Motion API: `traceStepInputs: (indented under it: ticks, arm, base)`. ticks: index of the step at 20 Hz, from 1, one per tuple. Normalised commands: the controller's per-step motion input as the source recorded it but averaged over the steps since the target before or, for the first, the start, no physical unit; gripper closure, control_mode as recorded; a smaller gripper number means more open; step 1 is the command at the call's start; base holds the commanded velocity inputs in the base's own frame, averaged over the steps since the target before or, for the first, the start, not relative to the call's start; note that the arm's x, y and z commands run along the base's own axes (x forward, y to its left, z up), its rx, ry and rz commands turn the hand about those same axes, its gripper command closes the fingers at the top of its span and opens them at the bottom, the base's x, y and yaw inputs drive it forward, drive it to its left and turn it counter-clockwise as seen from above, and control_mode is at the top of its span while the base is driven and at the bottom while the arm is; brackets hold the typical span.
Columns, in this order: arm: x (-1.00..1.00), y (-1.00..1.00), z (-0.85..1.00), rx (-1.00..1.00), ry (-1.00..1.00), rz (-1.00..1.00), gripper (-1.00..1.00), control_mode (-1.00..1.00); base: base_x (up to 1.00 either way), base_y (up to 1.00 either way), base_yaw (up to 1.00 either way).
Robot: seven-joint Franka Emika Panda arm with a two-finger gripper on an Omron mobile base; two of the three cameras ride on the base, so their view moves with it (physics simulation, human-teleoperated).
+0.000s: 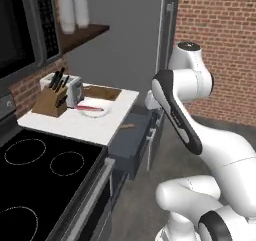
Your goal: Pick up the knife from the drawer and place it on the cutting board. Then place the meat from the plate to the cutting board.
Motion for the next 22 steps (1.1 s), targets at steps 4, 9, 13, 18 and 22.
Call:
traceStepInputs:
  ticks: [4, 9, 13, 18, 22]
  arm:
    - [0.00, 0.00, 0.00, 0.00, 0.00, 0.00, -1.00, 1.00]
    - [0.00, 0.00, 0.00, 0.00, 0.00, 0.00, -1.00, 1.00]
    - [0.00, 0.00, 0.00, 0.00, 0.00, 0.00, -1.00, 1.00]
    - [0.00, 0.00, 0.00, 0.00, 0.00, 0.00, -1.00, 1.00]
    - [0.00, 0.00, 0.00, 0.00, 0.00, 0.00, -1.00, -1.00]
  base:
    - [0.03, 0.63, -0.81]
    - [0.34, 0.68, -0.55]
    - [0.19, 0.54, -0.24]
    - [0.01, 0.21, -0.11]
    - [0.00, 0.00, 0.00]
